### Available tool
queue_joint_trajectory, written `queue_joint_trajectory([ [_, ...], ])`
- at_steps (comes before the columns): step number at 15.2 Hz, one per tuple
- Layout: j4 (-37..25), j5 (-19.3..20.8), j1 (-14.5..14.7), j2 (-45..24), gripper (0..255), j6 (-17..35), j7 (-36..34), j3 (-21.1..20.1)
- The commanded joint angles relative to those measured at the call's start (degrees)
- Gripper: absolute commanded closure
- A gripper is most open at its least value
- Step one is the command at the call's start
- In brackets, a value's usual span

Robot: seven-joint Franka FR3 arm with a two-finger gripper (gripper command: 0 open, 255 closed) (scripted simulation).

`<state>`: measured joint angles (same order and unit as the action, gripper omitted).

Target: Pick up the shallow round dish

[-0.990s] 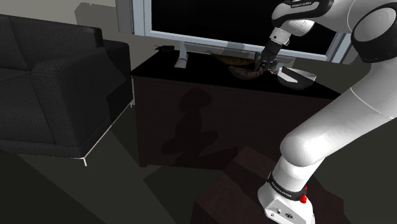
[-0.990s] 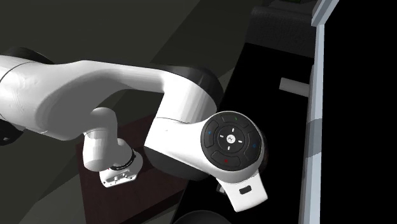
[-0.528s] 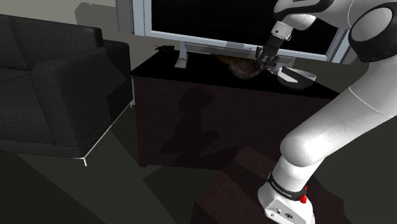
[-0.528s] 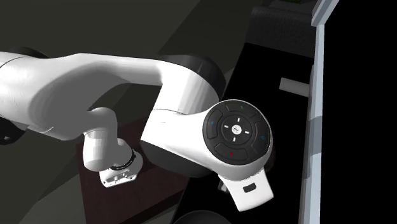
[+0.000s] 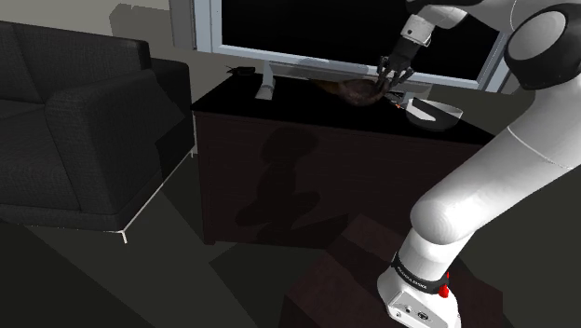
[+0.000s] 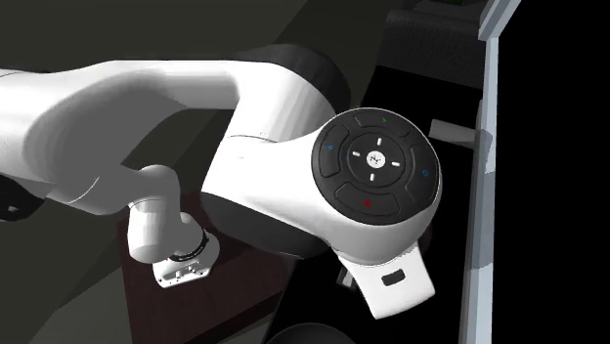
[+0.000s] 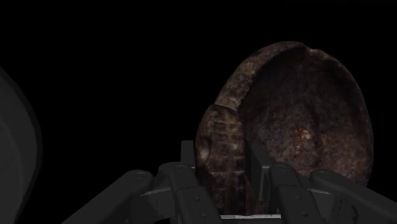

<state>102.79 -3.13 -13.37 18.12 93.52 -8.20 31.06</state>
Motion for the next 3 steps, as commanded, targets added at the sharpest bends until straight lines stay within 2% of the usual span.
queue_joint_trajectory([
  [1, -2.36, -0.3, 0.11, -0.62, 255, -1.76, 0.07, 0.22],
  [3, -2.51, -0.32, 0.12, -0.66, 255, -1.88, 0.06, 0.22],
])
